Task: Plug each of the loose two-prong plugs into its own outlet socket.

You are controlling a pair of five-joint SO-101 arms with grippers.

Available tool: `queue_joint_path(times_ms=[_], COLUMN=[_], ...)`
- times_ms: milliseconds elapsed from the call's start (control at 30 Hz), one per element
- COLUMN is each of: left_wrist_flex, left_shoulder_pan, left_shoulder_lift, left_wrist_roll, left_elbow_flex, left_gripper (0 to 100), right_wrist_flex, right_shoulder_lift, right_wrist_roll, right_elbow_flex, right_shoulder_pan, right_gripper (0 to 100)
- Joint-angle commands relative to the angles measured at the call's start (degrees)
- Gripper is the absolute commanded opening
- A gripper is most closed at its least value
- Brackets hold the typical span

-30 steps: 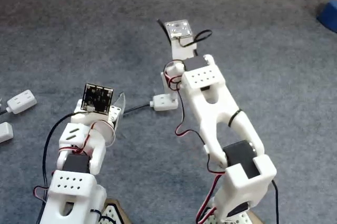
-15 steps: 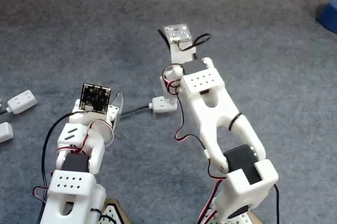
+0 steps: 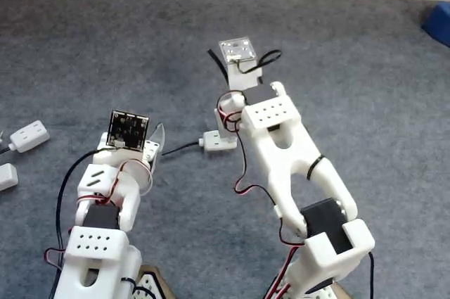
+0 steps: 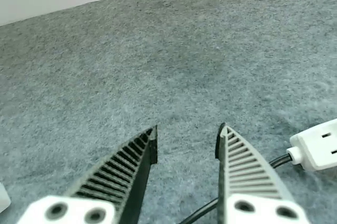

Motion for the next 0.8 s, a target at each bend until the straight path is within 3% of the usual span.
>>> queue_joint_path(times_ms=[0,167,367,767], left_wrist_flex=[-0.18,-0.09,0.0,0.0], left_shoulder_pan=[-0.75,-0.75,-0.75,-0.75], left_shoulder_lift=[-0.92,-0.92,-0.84,-0.48], left_wrist_roll=[0.62,0.62,0.62,0.62], left_elbow_flex=[-1.98,-1.98,-2.68,-2.68], left_gripper=[20,20,20,20], right_wrist_flex=[3.91,14.81,20.53,13.93], right_shoulder_lift=[8.75,18.07,23.08,16.75], right_wrist_roll=[-0.26,3.6,4.13,1.67], right_elbow_flex=[2.51,-9.63,-18.68,-22.2], right_shoulder_pan=[-2.42,-2.59,-1.54,-2.51], right_gripper=[0.5,0.5,0.5,0.7])
